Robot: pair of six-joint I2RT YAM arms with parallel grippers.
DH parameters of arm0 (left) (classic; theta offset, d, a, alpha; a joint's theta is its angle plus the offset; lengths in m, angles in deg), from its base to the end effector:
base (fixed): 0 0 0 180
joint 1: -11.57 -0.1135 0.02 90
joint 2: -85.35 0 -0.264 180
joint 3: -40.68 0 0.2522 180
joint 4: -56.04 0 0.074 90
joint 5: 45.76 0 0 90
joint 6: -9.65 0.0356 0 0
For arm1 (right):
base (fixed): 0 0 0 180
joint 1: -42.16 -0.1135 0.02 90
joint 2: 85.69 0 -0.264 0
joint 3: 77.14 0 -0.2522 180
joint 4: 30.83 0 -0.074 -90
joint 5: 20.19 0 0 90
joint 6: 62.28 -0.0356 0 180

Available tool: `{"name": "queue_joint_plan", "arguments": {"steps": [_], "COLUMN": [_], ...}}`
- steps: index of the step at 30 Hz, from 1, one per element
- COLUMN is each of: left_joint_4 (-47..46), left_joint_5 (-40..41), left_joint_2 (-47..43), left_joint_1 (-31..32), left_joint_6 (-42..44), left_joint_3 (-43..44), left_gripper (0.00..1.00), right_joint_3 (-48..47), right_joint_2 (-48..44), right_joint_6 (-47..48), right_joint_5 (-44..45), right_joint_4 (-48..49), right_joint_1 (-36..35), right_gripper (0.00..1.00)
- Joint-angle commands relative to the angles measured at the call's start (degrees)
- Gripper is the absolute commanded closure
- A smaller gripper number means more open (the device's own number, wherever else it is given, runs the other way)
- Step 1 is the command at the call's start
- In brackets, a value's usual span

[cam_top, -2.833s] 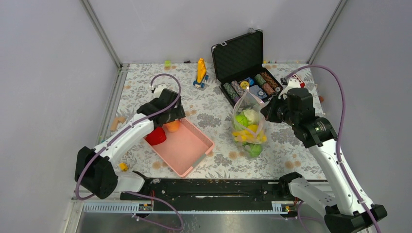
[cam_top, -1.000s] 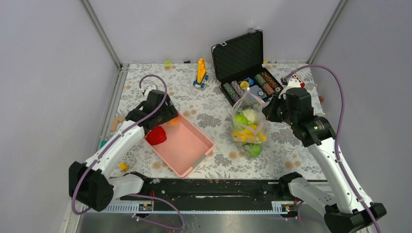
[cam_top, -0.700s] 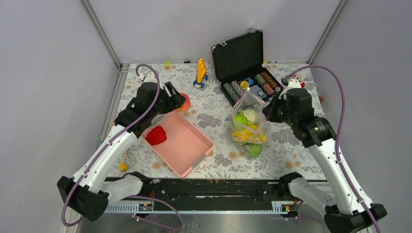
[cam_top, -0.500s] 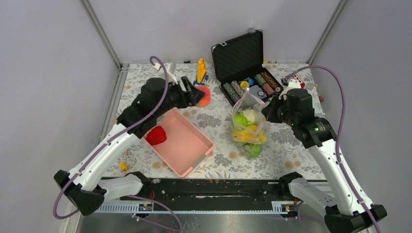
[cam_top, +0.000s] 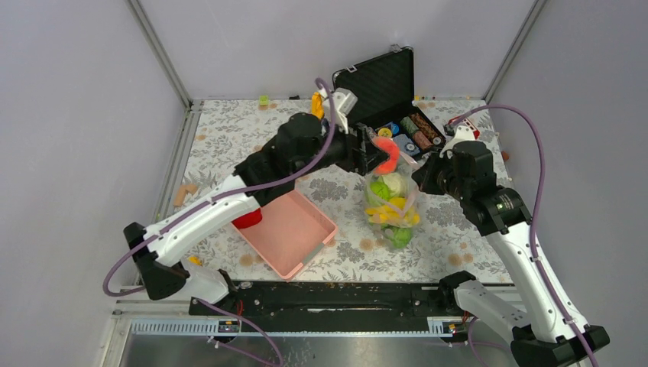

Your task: Place the food in the zip-top bag and seal the zipper

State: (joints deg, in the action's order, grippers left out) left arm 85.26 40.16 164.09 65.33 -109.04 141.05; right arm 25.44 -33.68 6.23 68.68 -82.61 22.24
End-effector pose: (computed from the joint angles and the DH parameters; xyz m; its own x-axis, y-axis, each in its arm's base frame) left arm 0.1821 -0.2527 0.4509 -0.4747 -0.1623 -0.8650 0.7048 0.5185 -0.4841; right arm 0.1723 0.0632 0.3811 -0.5194 0.2013 -0.8305 -0.1794 0.9245 0.3364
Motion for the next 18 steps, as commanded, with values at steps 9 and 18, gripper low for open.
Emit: {"name": "queue_joint_plan", "arguments": {"steps": [9, 18], "left_joint_4": [6.7, 8.4], "left_joint_5": [0.9, -1.7], "left_joint_2": [10.1, 11.6], "left_joint_1": [4.2, 5.4], "left_joint_6": [5.9, 7.9], "left_joint_3": [9.8, 11.6], "left_gripper": [0.47, 0.01], "right_joint_3": [0.0, 0.0], "right_joint_2": [-2.5, -1.9], "right_joint_6": [-0.4, -0.5], "right_joint_5": [0.1, 0.3], "right_joint_4": [0.7, 0.9], "right_joint_1": [0.0, 0.0], "right_gripper": [0.97, 0.96]}}
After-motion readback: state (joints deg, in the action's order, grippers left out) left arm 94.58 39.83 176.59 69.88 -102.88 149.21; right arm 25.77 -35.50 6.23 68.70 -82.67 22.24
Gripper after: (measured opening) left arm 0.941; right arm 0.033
